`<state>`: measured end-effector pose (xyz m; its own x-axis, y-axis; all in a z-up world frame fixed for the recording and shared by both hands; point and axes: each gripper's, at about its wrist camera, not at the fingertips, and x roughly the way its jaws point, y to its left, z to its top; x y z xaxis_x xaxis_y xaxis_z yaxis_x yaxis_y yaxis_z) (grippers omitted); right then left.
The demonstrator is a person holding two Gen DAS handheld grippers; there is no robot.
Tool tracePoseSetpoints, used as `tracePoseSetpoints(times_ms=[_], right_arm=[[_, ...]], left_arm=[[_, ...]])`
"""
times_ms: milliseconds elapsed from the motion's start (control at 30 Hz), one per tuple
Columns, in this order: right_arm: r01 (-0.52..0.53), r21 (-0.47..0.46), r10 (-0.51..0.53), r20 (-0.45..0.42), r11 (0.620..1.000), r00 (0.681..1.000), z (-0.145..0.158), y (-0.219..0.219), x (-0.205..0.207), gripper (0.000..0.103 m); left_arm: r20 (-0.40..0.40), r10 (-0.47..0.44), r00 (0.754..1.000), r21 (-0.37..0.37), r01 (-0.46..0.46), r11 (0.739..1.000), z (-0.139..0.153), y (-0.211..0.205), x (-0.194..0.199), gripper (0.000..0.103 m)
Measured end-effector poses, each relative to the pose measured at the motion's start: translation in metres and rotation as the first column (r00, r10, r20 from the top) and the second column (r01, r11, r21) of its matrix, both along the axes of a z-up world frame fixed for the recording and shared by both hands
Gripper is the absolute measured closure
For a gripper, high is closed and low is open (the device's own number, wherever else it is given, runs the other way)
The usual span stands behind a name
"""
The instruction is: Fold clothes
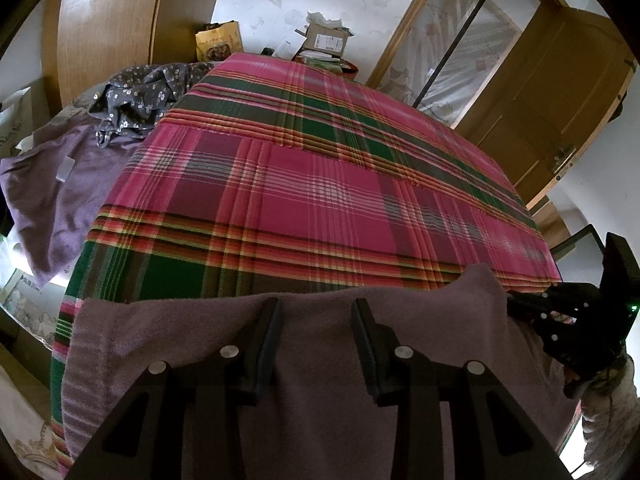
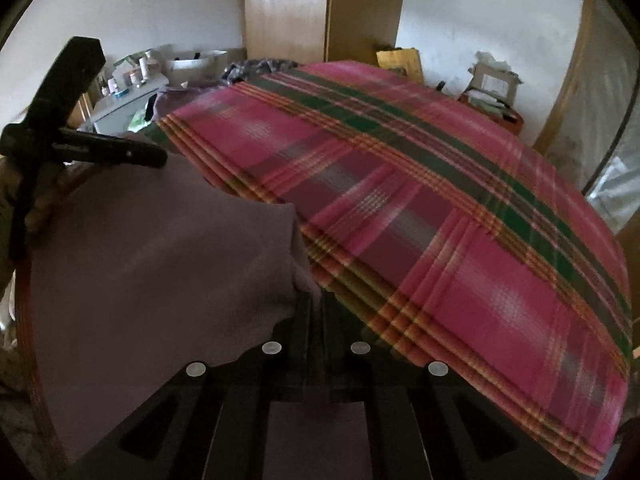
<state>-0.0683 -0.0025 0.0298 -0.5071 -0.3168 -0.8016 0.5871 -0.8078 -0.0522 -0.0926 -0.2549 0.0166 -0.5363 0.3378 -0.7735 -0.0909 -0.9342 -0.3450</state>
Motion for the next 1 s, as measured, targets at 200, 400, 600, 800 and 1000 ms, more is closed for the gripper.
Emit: tracePoseSetpoints(times_ms=[200,400,600,800,1000], right_arm=[[0.014,-0.026,-0.014,0.025,1.000,1.000,-0.002,0.006,-0.004,0.097],[0.062,-0.047,-0.060,0.047,0.997,0.997,0.000,0.013,-0.008,0.086],[0.165,-0.045,-0.165,-0.002,0.985,0.986,0.018,0.026,-0.003,0.081],[0.227,-0.095,-0.231,-0.025,0.969,0.973,0.037,0.050,0.021,0.081],[0.301,-0.015,-0.302,-0.033,0.953,0.953,0.034,0.084,0.059,0.081]], left_arm=[[-0.001,0.000,1.000,0.001,0.000,1.000,0.000,0.000,0.000,0.066],[0.003,0.003,1.000,-0.009,-0.003,1.000,0.001,0.000,-0.001,0.066],[-0.003,0.023,1.000,-0.035,-0.024,0.999,0.011,-0.003,0.009,0.066],[-0.024,0.051,0.998,-0.019,-0.052,0.998,0.022,-0.015,0.032,0.066],[-0.057,0.000,0.998,-0.019,-0.001,1.000,0.036,-0.006,0.058,0.066]])
